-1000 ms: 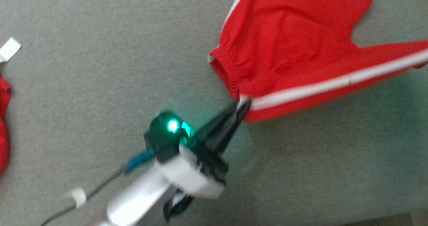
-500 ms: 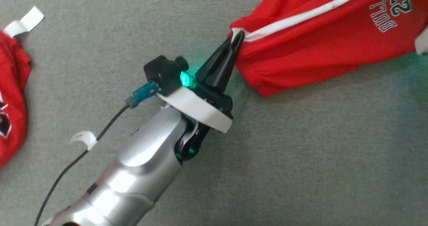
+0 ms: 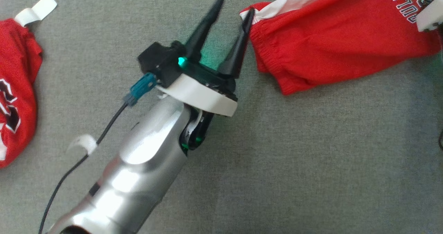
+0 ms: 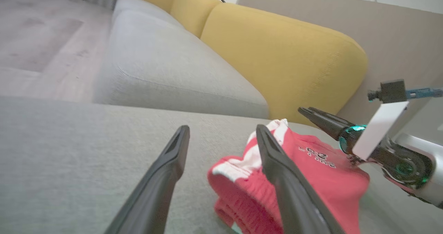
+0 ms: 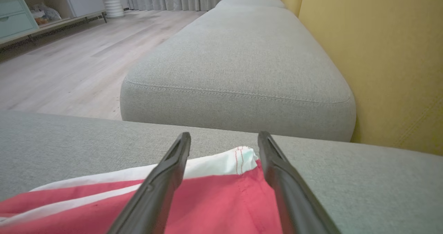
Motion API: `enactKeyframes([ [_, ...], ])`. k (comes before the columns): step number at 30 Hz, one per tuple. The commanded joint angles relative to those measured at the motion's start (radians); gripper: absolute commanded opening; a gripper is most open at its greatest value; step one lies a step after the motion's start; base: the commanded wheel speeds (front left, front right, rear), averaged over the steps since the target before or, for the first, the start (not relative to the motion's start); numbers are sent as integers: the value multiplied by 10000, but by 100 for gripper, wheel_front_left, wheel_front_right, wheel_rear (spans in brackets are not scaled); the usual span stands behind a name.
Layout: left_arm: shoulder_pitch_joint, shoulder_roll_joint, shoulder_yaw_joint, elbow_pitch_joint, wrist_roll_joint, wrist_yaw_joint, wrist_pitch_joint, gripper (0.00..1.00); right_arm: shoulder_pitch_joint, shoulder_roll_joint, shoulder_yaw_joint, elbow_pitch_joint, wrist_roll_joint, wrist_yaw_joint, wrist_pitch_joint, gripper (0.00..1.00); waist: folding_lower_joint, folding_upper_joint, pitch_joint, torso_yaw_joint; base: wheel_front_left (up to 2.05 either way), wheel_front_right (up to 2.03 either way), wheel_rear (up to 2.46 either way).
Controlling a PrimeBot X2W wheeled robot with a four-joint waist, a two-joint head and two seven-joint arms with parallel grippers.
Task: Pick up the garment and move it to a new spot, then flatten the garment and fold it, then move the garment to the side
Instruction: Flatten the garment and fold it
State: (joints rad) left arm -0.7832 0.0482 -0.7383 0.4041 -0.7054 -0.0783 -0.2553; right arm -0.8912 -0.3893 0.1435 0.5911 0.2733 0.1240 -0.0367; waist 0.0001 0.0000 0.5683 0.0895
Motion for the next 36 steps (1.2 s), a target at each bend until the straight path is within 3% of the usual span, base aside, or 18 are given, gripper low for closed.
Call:
enactKeyframes([
  [1,306,48,646,-676,599,310,-61,100,147,-304,229,-214,533,67,-11,100,-1,0,-22,38,0,0,0],
  [5,1218,34,1621,-1929,2332,1194,-62,100,551,-1186,341,-72,1634,67,325,100,-1,0,-50,256,0,0,0],
  [8,2075,28,2196,-2881,3367,1610,-63,100,947,-1781,258,77,2360,67,748,100,-1,0,-79,506,0,0,0],
  [15,3739,23,2850,-4376,4541,1896,-63,100,1919,-2747,315,612,4017,67,2627,100,-1,0,-226,1102,0,0,0],
  [17,4040,22,3000,-4592,4637,1907,-64,100,2072,-2766,278,636,4571,67,2991,0,-1,0,-304,1167,0,0,0],
  [23,4542,21,3456,-4872,5184,1943,-64,100,2248,-2485,15,531,5504,67,2709,0,-1,0,-739,912,0,0,0],
  [31,5013,21,3766,-4836,5440,1816,-64,100,3127,-2641,-203,1003,5167,67,2094,0,-1,0,-1496,119,0,0,0],
  [36,5161,21,3942,-4774,5499,1752,-64,100,3509,-2583,-565,452,5091,67,1543,0,-1,0,-1741,-158,0,0,0],
])
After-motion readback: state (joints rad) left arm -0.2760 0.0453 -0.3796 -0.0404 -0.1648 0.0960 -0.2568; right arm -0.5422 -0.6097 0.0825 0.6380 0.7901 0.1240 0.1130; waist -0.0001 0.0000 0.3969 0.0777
